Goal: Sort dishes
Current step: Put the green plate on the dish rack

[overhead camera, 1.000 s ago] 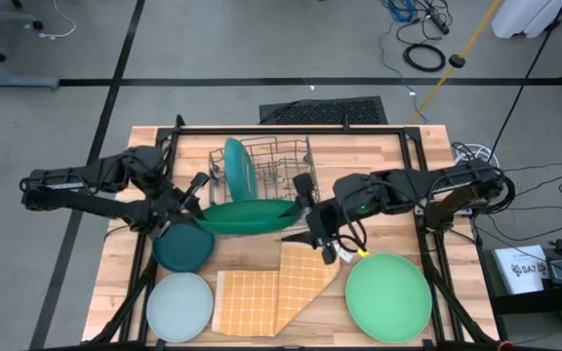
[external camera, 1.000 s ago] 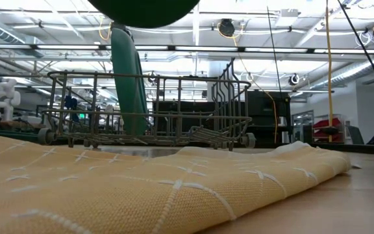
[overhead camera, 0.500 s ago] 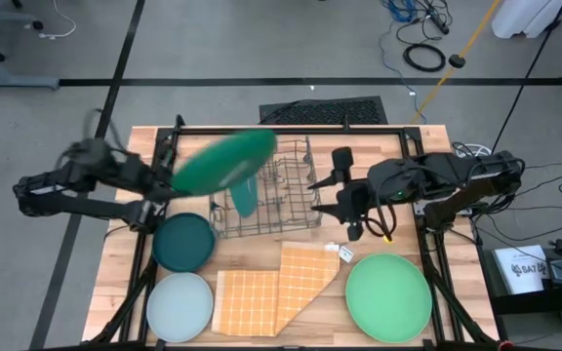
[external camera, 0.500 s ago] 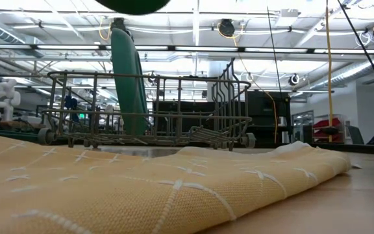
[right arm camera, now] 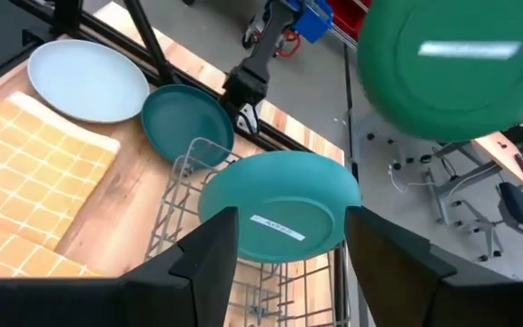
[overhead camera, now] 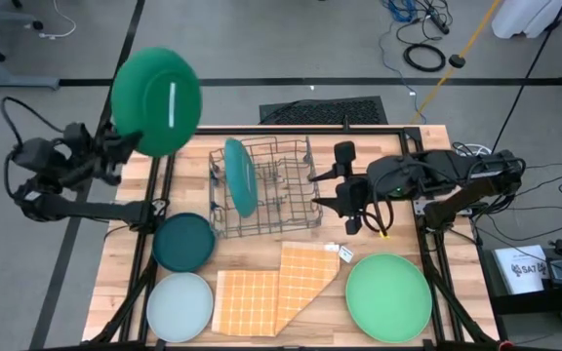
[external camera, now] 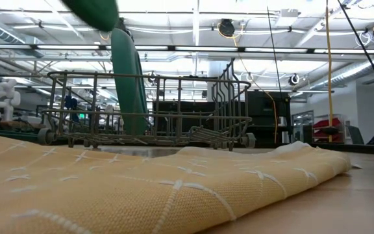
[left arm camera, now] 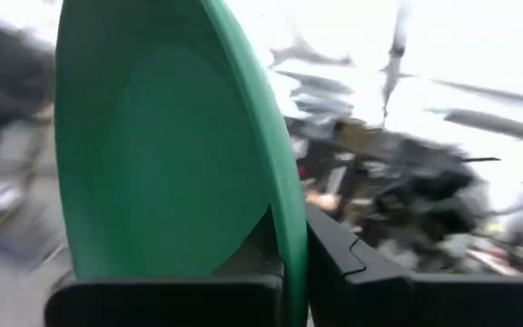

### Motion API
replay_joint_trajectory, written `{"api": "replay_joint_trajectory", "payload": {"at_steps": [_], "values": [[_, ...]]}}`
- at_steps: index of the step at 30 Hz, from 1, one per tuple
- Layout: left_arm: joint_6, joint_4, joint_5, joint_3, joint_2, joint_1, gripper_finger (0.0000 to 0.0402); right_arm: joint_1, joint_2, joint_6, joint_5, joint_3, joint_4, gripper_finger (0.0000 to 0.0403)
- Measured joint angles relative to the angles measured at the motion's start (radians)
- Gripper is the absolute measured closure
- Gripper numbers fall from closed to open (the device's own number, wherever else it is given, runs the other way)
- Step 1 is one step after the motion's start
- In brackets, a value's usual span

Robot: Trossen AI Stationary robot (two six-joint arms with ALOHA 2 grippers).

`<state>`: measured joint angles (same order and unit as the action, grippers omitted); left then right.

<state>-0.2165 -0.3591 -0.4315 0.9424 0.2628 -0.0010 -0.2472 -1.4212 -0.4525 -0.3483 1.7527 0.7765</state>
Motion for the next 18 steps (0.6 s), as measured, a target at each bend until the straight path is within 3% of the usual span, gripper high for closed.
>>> {"api": "replay_joint_trajectory", "payload": {"at_steps": [4,11,18], "values": [[-0.176,-0.133,-0.080,-0.017,-0.010,0.000,0.0382,0.007,0.000,0.001,0.000,0.000,-0.001,0.0209],[-0.453,-0.125,-0.124,-0.148,0.006,0.000,0.0382,0.029,0.000,-0.007,0.007,0.000,-0.038,0.0209],[-0.666,0.060,-0.138,-0.335,0.015,0.000,0.0382,0.031,0.000,-0.018,0.010,0.000,-0.055,0.0209]]}}
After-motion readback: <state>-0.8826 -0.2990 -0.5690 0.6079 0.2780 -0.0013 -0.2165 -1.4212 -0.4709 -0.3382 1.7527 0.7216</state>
